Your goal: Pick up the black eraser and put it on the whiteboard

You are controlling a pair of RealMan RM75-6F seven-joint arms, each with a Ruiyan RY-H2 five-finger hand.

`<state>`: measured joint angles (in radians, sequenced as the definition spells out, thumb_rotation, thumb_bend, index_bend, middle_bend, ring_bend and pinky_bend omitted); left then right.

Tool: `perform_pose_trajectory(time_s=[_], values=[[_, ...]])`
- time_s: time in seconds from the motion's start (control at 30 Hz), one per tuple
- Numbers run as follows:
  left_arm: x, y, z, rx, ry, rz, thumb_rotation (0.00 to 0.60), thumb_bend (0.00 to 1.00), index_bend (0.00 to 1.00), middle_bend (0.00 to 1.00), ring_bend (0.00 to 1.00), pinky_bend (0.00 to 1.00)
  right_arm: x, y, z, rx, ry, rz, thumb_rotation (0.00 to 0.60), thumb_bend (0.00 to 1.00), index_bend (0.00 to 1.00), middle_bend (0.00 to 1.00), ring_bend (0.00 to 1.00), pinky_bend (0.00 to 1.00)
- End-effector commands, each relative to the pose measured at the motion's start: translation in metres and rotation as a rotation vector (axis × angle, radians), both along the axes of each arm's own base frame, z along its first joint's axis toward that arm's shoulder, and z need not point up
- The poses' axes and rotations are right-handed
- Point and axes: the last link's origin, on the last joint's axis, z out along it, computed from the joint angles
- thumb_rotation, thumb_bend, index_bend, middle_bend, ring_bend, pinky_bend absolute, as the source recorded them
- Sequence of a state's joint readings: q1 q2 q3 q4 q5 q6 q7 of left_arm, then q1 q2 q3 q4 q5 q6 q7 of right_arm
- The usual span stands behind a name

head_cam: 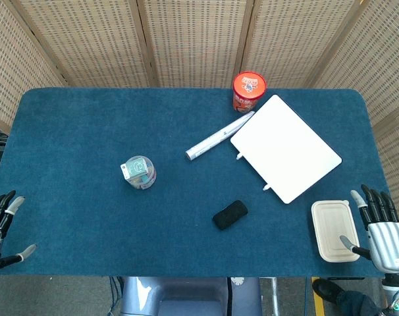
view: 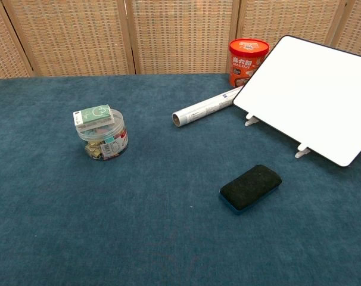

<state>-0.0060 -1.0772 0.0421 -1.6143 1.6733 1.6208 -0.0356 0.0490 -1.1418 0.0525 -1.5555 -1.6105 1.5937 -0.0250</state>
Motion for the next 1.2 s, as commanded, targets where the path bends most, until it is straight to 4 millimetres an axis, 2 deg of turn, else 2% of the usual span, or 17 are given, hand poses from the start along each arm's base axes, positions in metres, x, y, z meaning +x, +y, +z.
perform_pose_trajectory(time_s=[0.03,0.43,0.53,0.73,0.93,1.03,1.2], values=[[0.0,0.0,0.0,-0.002,0.002,0.0,0.6,0.0,0.0,0.0,0.0,0.0,-0.001,0.0,-0.001,0.005,0.002,-0.004,0.6,0.0,0.0,0.0,0.0,0.0],[0.0,0.006,0.002,0.005,-0.007,0.0,0.6,0.0,0.0,0.0,0.0,0.0,0.003,-0.008,-0.005,0.04,0.012,0.004,0.6,0.0,0.0,0.0,0.0,0.0],[-0.001,0.009,0.002,0.01,-0.008,0.011,0.6,0.0,0.0,0.0,0.0,0.0,0.017,-0.024,-0.013,0.087,0.041,0.088,0.6,0.0,0.03,0.03,0.0,0.01],[-0.001,0.014,-0.004,0.006,0.013,0.028,0.6,0.0,0.0,0.0,0.0,0.0,0.052,-0.06,-0.03,0.202,0.132,0.297,0.6,0.0,0.12,0.13,0.07,0.13],[-0.001,0.021,-0.009,0.004,0.032,0.053,0.6,0.0,0.0,0.0,0.0,0.0,0.083,-0.095,-0.069,0.414,0.17,0.44,0.6,0.0,0.18,0.17,0.11,0.18],[-0.002,0.023,-0.01,0.001,0.036,0.065,0.6,0.0,0.0,0.0,0.0,0.0,0.09,-0.109,-0.086,0.478,0.185,0.479,0.6,0.0,0.2,0.2,0.16,0.21],[-0.003,0.026,-0.009,0.006,0.034,0.08,0.6,0.0,0.0,0.0,0.0,0.0,0.098,-0.118,-0.12,0.54,0.282,0.576,0.6,0.0,0.24,0.27,0.23,0.27]])
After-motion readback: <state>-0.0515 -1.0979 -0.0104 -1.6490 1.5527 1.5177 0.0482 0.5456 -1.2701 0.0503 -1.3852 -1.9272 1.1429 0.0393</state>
